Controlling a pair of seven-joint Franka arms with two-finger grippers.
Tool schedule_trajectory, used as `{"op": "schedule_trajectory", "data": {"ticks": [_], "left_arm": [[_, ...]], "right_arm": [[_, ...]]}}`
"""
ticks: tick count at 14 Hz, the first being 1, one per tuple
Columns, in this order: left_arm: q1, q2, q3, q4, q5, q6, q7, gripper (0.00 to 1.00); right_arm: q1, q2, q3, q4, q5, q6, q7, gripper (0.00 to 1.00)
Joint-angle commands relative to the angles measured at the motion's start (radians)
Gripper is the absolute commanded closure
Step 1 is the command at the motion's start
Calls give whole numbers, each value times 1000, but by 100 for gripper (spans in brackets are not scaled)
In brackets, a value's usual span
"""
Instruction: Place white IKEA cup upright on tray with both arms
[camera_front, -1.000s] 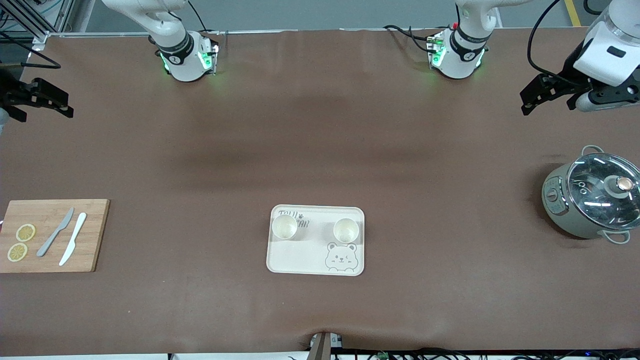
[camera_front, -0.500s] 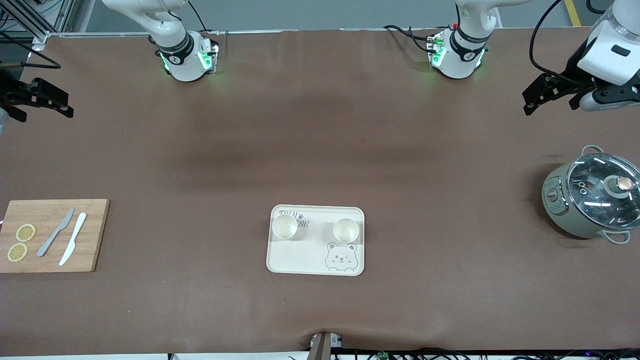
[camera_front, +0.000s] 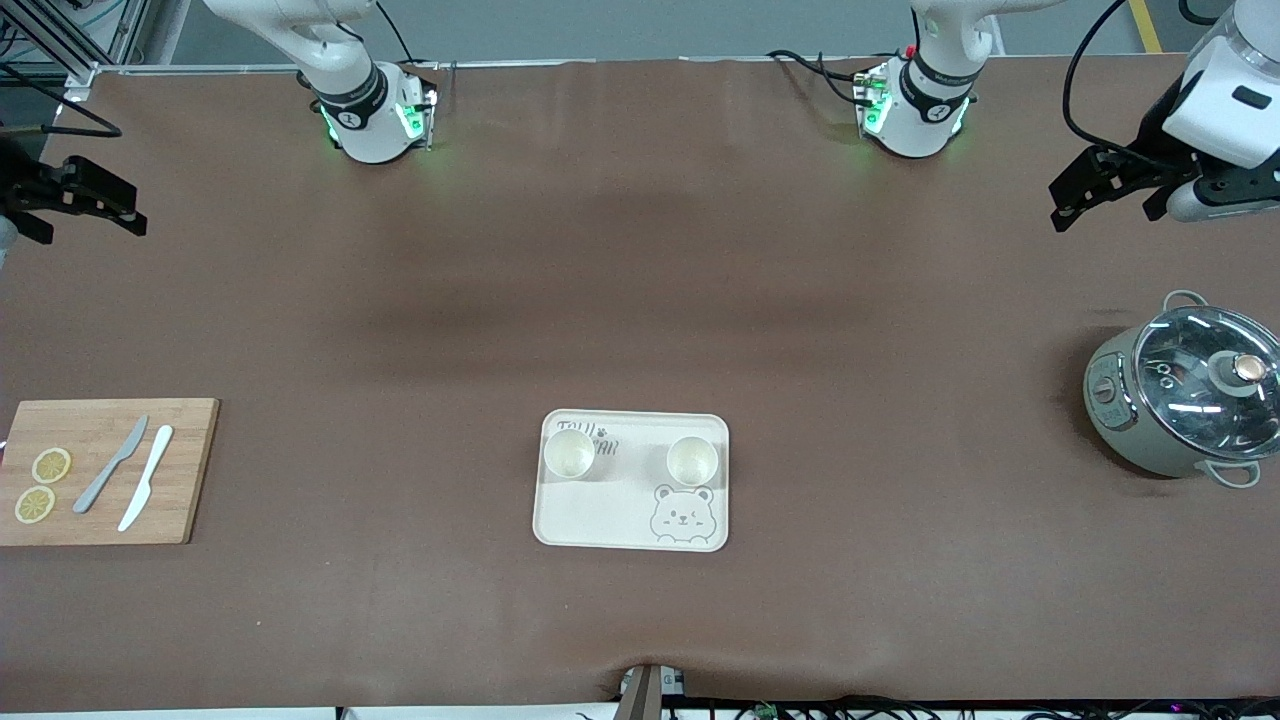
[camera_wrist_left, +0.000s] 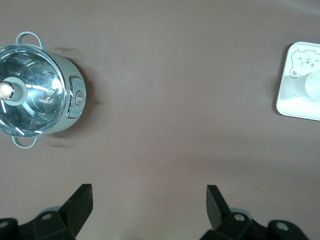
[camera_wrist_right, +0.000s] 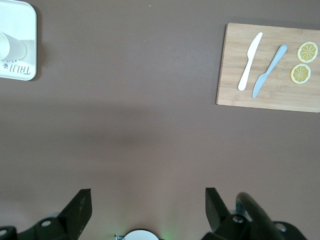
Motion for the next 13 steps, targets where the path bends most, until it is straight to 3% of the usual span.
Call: {"op": "schedule_trajectory", "data": {"ticks": [1,13], "left_arm": [[9,35,-5,40,-6,-19,17,0],[10,74,1,94,28,-26,15,0]], "right_arm": [[-14,-19,9,-15,-11,6,-7,0],[-17,-19,6,-15,-11,-1,-9,0]]}}
